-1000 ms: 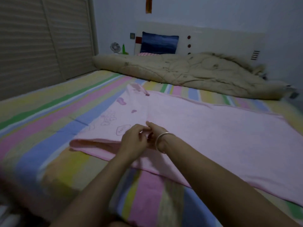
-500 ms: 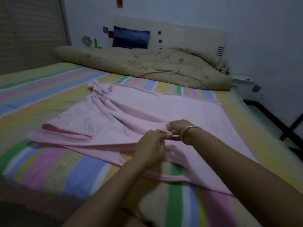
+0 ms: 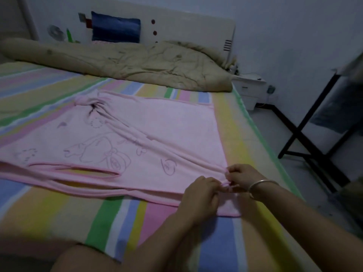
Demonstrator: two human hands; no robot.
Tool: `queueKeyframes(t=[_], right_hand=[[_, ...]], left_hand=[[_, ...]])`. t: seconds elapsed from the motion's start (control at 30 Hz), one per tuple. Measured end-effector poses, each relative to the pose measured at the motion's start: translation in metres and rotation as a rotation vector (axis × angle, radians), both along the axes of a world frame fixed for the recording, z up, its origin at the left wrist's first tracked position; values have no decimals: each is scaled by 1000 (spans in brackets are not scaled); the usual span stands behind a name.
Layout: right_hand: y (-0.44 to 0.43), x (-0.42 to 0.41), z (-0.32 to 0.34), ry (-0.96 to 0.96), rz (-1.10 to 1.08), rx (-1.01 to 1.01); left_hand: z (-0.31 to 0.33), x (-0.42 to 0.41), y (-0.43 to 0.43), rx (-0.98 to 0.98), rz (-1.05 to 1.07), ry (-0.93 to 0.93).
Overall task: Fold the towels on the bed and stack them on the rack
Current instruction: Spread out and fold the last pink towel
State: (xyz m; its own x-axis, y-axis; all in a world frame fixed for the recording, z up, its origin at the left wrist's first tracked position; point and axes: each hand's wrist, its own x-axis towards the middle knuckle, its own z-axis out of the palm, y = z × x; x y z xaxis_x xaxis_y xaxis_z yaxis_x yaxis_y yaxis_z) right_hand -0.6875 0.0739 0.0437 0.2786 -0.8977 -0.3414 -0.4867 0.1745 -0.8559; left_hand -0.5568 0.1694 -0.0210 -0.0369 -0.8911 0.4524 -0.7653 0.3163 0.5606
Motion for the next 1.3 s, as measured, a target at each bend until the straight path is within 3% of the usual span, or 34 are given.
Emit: queueKeyframes(t=[0.2, 0.33, 0.47, 0.8, 1.0, 1.17, 1.3], right_hand=[[-2, 4, -37, 43, 41, 7], [-3, 10, -44, 92, 32, -25], [-12, 20, -47, 377, 176, -282], [-30, 18, -51, 318, 177, -536], [-37, -27, -61, 295, 125, -521], [-32, -32, -71, 402, 109, -598], [-29, -26, -75, 617, 100, -680]], left_hand=[[-11, 3, 13, 156, 161, 149], [-15, -1, 19, 123, 187, -124], [-15, -10, 18, 82, 219, -182], [-12, -19, 8, -59, 146, -235], [-6, -48, 0, -92, 65, -220], [-20, -57, 3, -18, 91, -198], [-18, -52, 11, 60, 18, -200]])
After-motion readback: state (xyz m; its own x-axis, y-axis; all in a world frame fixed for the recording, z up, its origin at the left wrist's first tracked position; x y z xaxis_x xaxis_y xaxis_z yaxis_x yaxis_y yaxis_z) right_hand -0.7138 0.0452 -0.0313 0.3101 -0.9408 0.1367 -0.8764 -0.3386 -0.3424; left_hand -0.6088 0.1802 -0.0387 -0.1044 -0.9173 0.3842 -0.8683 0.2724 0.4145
